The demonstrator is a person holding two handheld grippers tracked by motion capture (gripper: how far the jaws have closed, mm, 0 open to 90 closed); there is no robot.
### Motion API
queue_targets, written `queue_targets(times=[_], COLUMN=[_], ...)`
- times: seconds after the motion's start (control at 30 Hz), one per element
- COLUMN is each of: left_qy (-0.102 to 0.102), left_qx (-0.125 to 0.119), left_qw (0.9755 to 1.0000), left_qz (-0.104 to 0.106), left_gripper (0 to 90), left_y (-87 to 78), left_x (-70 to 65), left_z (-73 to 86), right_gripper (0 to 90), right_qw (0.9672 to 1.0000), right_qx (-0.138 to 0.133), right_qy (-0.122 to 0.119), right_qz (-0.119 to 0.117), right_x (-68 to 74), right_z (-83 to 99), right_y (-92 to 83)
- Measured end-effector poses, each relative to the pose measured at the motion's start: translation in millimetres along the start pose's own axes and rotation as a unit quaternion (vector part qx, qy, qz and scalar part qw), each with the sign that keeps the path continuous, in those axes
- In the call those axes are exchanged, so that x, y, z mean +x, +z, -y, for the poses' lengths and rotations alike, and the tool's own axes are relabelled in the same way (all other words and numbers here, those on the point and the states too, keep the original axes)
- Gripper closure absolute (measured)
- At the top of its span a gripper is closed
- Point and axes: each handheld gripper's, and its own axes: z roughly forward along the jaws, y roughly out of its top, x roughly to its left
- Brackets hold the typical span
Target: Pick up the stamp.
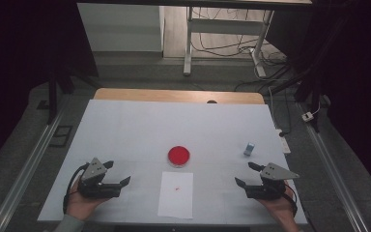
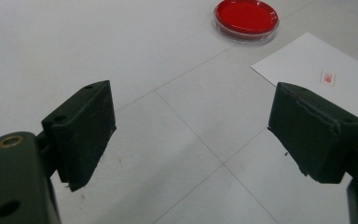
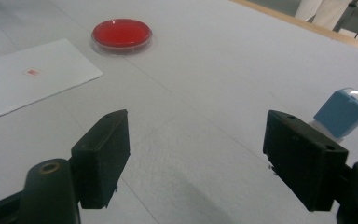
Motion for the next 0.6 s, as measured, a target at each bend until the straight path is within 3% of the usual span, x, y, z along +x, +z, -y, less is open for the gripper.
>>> queue_targets(times=[0.17, 0.6], left_qy=[0.012, 0.009], left_qx=[-0.005, 0.002], left_qw=[0.9999, 0.9999], left_qz=[-0.007, -0.007], left_gripper=[14.7, 15.5], left_y=[-0.7, 3.6], left_x=[-2.2, 0.5], left_z=[-0.6, -0.7], right_gripper=[24.3, 26.3], right_qw=[1.0, 0.9999], right_qx=[0.003, 0.014], right_qy=[0.004, 0.004], right_qz=[0.0, -0.002], right_x=[0.2, 0.2], right_z=[0.0, -1.2], right_y=[0.6, 2.9])
